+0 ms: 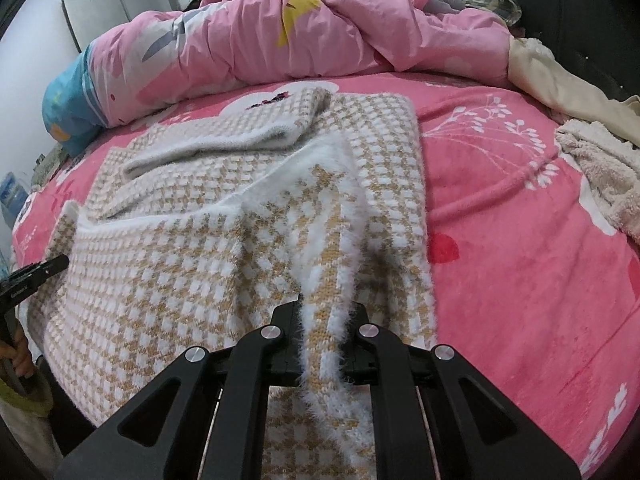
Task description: Fold large clothes
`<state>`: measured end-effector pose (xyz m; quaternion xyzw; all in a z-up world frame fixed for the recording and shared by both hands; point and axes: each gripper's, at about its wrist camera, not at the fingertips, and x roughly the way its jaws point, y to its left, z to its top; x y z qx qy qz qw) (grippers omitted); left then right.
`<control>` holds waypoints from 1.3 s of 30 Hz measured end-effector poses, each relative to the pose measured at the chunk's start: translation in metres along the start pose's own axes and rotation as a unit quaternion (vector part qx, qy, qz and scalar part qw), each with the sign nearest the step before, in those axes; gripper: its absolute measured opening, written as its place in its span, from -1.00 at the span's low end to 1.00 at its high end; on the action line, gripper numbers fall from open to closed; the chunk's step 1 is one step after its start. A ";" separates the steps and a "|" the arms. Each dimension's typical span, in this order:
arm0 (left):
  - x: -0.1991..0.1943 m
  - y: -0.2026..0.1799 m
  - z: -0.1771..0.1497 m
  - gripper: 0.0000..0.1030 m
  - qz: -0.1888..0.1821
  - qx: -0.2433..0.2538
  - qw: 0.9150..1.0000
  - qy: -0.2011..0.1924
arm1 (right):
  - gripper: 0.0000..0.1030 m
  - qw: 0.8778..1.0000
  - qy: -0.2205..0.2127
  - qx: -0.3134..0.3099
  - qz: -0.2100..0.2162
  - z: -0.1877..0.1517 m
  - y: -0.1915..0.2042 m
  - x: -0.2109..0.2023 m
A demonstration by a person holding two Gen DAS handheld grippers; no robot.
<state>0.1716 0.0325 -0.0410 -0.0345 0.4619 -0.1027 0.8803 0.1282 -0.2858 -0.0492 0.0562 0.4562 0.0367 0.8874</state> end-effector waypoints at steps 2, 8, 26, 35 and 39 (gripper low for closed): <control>0.003 -0.001 -0.001 -0.53 0.002 -0.001 1.000 0.006 | -0.84 1.000 0.001 0.000 0.000 0.000 0.000 0.001; 0.012 -0.003 -0.003 -0.48 0.013 -0.001 1.000 0.016 | -0.84 1.000 0.001 0.002 0.000 0.000 0.001 0.001; 0.017 -0.009 -0.002 -0.46 0.033 0.002 0.999 0.012 | -0.84 1.000 0.002 0.001 0.000 0.001 0.002 0.003; 0.017 -0.009 -0.002 -0.46 0.033 0.002 0.999 0.011 | -0.84 1.000 0.003 0.001 -0.001 0.001 0.002 0.003; 0.017 -0.008 -0.001 -0.46 0.033 0.004 0.999 0.011 | -0.84 1.000 0.002 0.002 -0.001 0.001 0.003 0.003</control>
